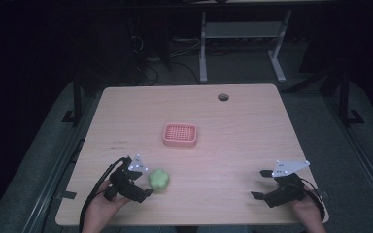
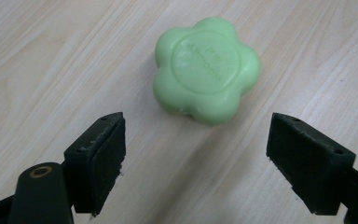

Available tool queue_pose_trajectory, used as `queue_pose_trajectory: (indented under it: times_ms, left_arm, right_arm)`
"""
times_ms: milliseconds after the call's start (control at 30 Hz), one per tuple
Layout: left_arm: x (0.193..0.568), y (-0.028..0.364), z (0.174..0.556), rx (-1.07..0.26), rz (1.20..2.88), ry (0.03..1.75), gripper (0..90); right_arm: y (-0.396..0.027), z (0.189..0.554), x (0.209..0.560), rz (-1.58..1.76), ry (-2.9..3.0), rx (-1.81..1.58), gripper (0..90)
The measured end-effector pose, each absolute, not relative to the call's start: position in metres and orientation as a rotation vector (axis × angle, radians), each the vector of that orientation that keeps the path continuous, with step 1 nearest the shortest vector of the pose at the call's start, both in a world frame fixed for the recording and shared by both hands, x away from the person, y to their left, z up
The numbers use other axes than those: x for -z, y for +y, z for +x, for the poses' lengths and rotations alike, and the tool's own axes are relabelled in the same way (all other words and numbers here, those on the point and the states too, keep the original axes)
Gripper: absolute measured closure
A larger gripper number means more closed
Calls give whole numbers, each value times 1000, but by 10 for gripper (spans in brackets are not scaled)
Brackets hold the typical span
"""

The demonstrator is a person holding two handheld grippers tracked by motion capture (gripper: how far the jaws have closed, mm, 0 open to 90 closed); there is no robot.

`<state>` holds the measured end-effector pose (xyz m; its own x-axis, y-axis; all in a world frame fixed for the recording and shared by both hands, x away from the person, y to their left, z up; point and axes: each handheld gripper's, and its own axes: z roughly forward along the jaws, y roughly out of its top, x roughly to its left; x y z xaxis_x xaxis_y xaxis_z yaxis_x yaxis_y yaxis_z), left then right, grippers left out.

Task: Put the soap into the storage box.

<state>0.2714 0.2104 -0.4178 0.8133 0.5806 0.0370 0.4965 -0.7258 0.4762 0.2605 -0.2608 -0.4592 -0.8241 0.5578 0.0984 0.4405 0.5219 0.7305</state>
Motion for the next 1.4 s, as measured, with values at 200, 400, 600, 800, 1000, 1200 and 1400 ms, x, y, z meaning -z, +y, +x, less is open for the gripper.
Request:
queue_pose_trajectory:
  times_ms: [200,400,600,800,1000,1200,1400]
  left_arm:
    - [415,198,275,-243,2571,780,198]
    - [414,190,279,-236,2586,774,198]
    - [418,180,283,-233,2613,769,198]
    - [420,171,287,-229,2635,758,198]
    - [422,165,291,-228,2662,770,198]
    - [424,163,296,-219,2682,780,199]
    - [428,159,301,-206,2704,796,199]
  right_arm:
    - [-261,261,459,860,2609,-1190,138]
    - [-261,260,459,861,2606,-1189,138]
    - [-261,260,459,858,2604,-1193,138]
    - [-260,260,459,850,2606,-1192,138]
    - [-260,260,459,852,2607,-1194,138]
    - [-259,260,459,857,2608,-1198,138]
    - [-259,260,459,857,2608,-1198,138]
